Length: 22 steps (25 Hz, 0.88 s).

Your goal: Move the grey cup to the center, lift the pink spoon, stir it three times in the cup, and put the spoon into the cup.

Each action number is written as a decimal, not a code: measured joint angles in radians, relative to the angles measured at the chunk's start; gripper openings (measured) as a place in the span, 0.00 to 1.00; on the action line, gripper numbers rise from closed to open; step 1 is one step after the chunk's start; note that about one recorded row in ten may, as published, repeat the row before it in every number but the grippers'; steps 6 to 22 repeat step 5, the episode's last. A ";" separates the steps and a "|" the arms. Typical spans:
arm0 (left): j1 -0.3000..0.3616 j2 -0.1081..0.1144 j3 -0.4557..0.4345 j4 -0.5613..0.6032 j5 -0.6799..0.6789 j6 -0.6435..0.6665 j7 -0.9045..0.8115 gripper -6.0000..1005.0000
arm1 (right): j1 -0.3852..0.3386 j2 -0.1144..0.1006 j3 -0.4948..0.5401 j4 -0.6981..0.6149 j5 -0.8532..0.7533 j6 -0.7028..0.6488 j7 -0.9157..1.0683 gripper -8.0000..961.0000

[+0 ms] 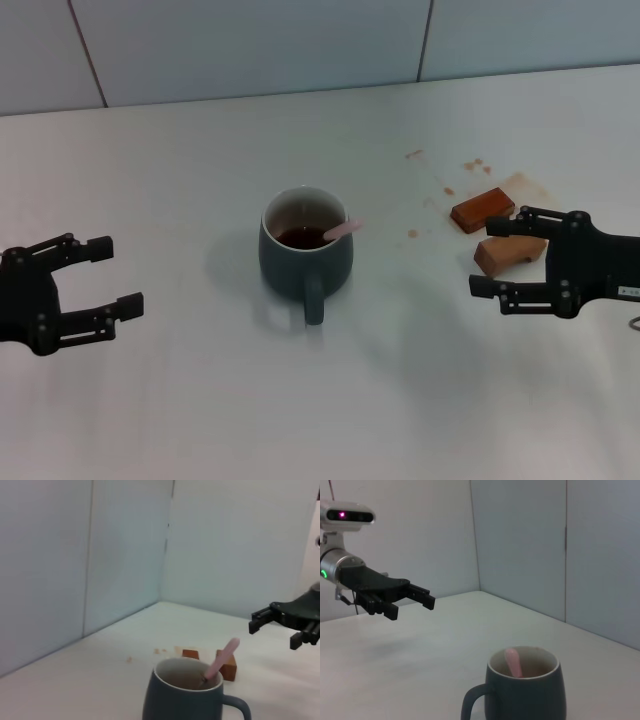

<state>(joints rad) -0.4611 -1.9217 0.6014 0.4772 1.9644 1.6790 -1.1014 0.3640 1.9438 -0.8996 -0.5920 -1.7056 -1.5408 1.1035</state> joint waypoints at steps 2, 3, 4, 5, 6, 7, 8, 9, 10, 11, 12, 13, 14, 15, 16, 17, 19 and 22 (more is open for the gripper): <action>-0.011 0.001 -0.001 0.001 0.007 0.000 -0.008 0.85 | 0.002 -0.004 0.000 0.002 -0.004 -0.007 0.003 0.85; -0.011 0.001 -0.001 0.001 0.007 0.000 -0.008 0.85 | 0.002 -0.004 0.000 0.002 -0.004 -0.007 0.003 0.85; -0.018 0.001 -0.001 0.001 0.008 0.001 -0.009 0.85 | 0.002 -0.005 0.000 0.002 -0.008 -0.008 0.003 0.85; -0.020 0.000 -0.001 0.001 0.008 0.001 -0.010 0.85 | 0.002 -0.005 0.001 0.002 -0.011 -0.008 0.003 0.85; -0.020 0.000 -0.001 0.001 0.008 0.001 -0.010 0.85 | 0.002 -0.005 0.001 0.002 -0.011 -0.008 0.003 0.85; -0.020 0.000 -0.001 0.001 0.008 0.001 -0.010 0.85 | 0.002 -0.005 0.001 0.002 -0.011 -0.008 0.003 0.85; -0.020 0.000 -0.001 0.001 0.008 0.001 -0.010 0.85 | 0.002 -0.005 0.001 0.002 -0.011 -0.008 0.003 0.85; -0.020 0.000 -0.001 0.001 0.008 0.001 -0.010 0.85 | 0.002 -0.005 0.001 0.002 -0.011 -0.008 0.003 0.85; -0.020 0.000 -0.001 0.001 0.008 0.001 -0.010 0.85 | 0.002 -0.005 0.001 0.002 -0.011 -0.008 0.003 0.85; -0.020 0.000 -0.001 0.001 0.008 0.001 -0.010 0.85 | 0.002 -0.005 0.001 0.002 -0.011 -0.008 0.003 0.85; -0.020 0.000 -0.001 0.001 0.008 0.001 -0.010 0.85 | 0.002 -0.005 0.001 0.002 -0.011 -0.008 0.003 0.85; -0.020 0.000 -0.001 0.001 0.008 0.001 -0.010 0.85 | 0.002 -0.005 0.001 0.002 -0.011 -0.008 0.003 0.85; -0.020 0.000 -0.001 0.001 0.008 0.001 -0.010 0.85 | 0.002 -0.005 0.001 0.002 -0.011 -0.008 0.003 0.85; -0.020 0.000 -0.001 0.001 0.008 0.001 -0.010 0.85 | 0.002 -0.005 0.001 0.002 -0.011 -0.008 0.003 0.85; -0.020 0.000 -0.001 0.001 0.008 0.001 -0.010 0.85 | 0.002 -0.005 0.001 0.002 -0.011 -0.008 0.003 0.85; -0.020 0.000 -0.001 0.001 0.008 0.001 -0.010 0.85 | 0.002 -0.005 0.001 0.002 -0.011 -0.008 0.003 0.85; -0.020 0.000 -0.001 0.001 0.008 0.001 -0.010 0.85 | 0.002 -0.005 0.001 0.002 -0.011 -0.008 0.003 0.85; -0.020 0.000 -0.001 0.001 0.008 0.001 -0.010 0.85 | 0.002 -0.005 0.001 0.002 -0.011 -0.008 0.003 0.85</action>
